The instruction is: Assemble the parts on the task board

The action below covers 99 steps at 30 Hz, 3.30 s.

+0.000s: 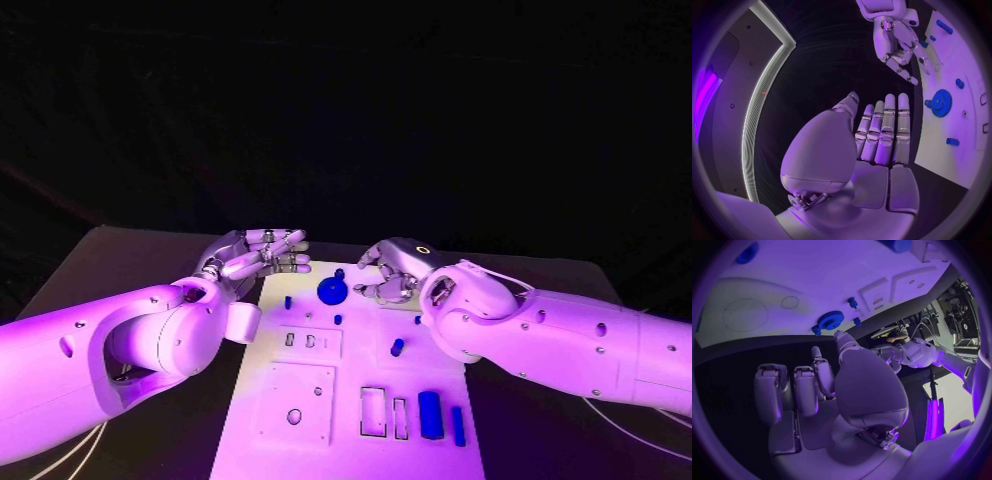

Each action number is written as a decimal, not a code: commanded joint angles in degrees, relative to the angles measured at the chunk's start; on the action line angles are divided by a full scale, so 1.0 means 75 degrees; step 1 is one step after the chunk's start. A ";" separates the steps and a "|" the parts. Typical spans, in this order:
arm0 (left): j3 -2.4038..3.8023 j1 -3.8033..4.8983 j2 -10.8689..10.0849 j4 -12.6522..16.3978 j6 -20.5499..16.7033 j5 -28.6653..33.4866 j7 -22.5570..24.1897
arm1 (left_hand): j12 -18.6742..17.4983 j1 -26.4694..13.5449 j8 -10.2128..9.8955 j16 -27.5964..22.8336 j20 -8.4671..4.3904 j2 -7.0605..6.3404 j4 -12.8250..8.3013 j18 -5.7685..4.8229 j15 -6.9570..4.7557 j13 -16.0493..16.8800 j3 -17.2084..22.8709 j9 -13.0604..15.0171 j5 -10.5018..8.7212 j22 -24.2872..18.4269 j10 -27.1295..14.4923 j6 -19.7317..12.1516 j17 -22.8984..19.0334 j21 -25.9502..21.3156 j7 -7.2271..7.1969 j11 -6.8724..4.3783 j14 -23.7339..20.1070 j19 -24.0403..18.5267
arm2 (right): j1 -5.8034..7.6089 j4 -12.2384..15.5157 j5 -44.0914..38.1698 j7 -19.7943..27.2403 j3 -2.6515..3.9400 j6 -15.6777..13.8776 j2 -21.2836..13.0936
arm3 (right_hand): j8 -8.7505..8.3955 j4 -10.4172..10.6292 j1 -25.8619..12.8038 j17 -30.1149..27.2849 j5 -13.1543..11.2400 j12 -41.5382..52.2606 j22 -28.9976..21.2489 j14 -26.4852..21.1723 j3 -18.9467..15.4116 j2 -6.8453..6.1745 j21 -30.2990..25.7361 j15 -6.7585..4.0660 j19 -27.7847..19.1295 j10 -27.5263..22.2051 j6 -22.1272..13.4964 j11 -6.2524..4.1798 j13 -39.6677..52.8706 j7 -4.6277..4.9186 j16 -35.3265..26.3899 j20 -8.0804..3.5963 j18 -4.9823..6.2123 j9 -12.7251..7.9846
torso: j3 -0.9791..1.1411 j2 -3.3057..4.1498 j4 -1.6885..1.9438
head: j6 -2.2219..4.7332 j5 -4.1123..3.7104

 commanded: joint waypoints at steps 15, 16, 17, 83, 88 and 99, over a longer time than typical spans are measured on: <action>-0.0013 0.0012 0.0102 -0.0222 0.0216 -0.0008 0.0038 | -0.0039 -0.0038 -0.0031 0.0050 0.0019 -0.0008 0.0008 0.0068 0.0029 0.0000 0.0024 -0.0008 -0.0034 0.0016 -0.0022 0.0013 0.0013 0.0032 0.0039 0.0032 -0.0031 -0.0075 | -0.0078 0.0664 0.3027 0.2643 -0.0003 0.0377 -0.2544 | -0.0179 -0.0399 0.0618 0.0802 -0.0310 -0.0077 0.0909 0.0525 0.0116 -0.0151 -0.0209 0.0032 -0.0066 -0.0072 0.0141 0.0002 -0.0010 0.0022 -0.0016 0.0003 -0.0033 -0.0063 | 0.0154 -0.0162 -0.0221 | -0.0015 -0.0159; -0.0014 0.0011 0.0105 -0.0240 0.0217 -0.0007 0.0040 | -0.0038 -0.0039 -0.0030 0.0051 0.0019 -0.0008 0.0008 0.0067 0.0029 0.0001 0.0023 -0.0007 -0.0034 0.0018 -0.0018 0.0016 0.0014 0.0035 0.0039 0.0031 -0.0032 -0.0079 | -0.0103 0.0629 0.3012 0.2637 -0.0004 0.0382 -0.2585 | -0.0203 -0.0406 0.0617 0.0804 -0.0311 -0.0087 0.0906 0.0525 0.0101 -0.0167 -0.0213 0.0037 -0.0069 -0.0081 0.0112 0.0009 -0.0020 0.0029 -0.0016 0.0006 -0.0032 -0.0072 | 0.0165 -0.0163 -0.0225 | -0.0021 -0.0165; -0.0016 0.0010 0.0108 -0.0257 0.0218 -0.0007 0.0043 | -0.0038 -0.0039 -0.0030 0.0051 0.0019 -0.0008 0.0008 0.0067 0.0029 0.0001 0.0023 -0.0007 -0.0034 0.0018 -0.0018 0.0016 0.0014 0.0035 0.0039 0.0031 -0.0032 -0.0079 | -0.0128 0.0589 0.2987 0.2629 -0.0005 0.0392 -0.2613 | -0.0231 -0.0415 0.0616 0.0804 -0.0313 -0.0096 0.0904 0.0525 0.0081 -0.0188 -0.0218 0.0043 -0.0072 -0.0090 0.0077 0.0017 -0.0029 0.0038 -0.0016 0.0009 -0.0031 -0.0082 | 0.0173 -0.0163 -0.0226 | -0.0031 -0.0185; -0.0029 0.0008 0.0026 -0.0304 0.0207 -0.0007 0.0042 | -0.0043 -0.0039 -0.0036 0.0054 0.0022 -0.0011 0.0005 0.0066 0.0029 0.0003 0.0021 -0.0007 -0.0033 0.0029 -0.0010 0.0022 0.0021 0.0051 0.0040 0.0031 -0.0039 -0.0103 | -0.0601 -0.0658 0.2179 0.2141 -0.0004 0.0455 -0.1680 | -0.0030 -0.0640 0.0836 0.0966 -0.0508 0.0107 0.1046 0.0561 0.0304 0.0125 -0.0166 -0.0022 0.0025 0.0078 0.0690 -0.0082 0.0201 -0.0082 0.0045 -0.0025 -0.0057 -0.0030 | 0.0193 -0.0099 -0.0165 | -0.0314 -0.0135; -0.0029 0.0008 0.0022 -0.0303 0.0206 -0.0007 0.0041 | -0.0043 -0.0039 -0.0036 0.0054 0.0022 -0.0011 0.0005 0.0066 0.0029 0.0003 0.0021 -0.0007 -0.0033 0.0029 -0.0010 0.0022 0.0021 0.0051 0.0040 0.0031 -0.0039 -0.0103 | -0.0601 -0.0663 0.2127 0.2118 -0.0005 0.0528 -0.1674 | -0.0001 -0.0651 0.0828 0.0984 -0.0524 0.0133 0.1065 0.0565 0.0337 0.0130 -0.0153 -0.0047 0.0039 0.0104 0.0780 -0.0110 0.0231 -0.0115 0.0052 -0.0047 -0.0061 -0.0023 | 0.0195 -0.0098 -0.0160 | -0.0317 -0.0143; -0.0029 0.0009 0.0013 -0.0304 0.0201 -0.0007 0.0034 | -0.0043 -0.0039 -0.0036 0.0054 0.0022 -0.0011 0.0005 0.0066 0.0029 0.0003 0.0021 -0.0007 -0.0033 0.0029 -0.0010 0.0022 0.0021 0.0051 0.0040 0.0031 -0.0039 -0.0103 | -0.0601 -0.0681 0.2055 0.2039 -0.0005 0.0628 -0.1662 | 0.0001 -0.0655 0.0822 0.1034 -0.0534 0.0149 0.1103 0.0577 0.0342 0.0121 -0.0121 -0.0054 0.0069 0.0117 0.0796 -0.0117 0.0247 -0.0121 0.0074 -0.0054 -0.0073 -0.0024 | 0.0197 -0.0098 -0.0160 | -0.0321 -0.0137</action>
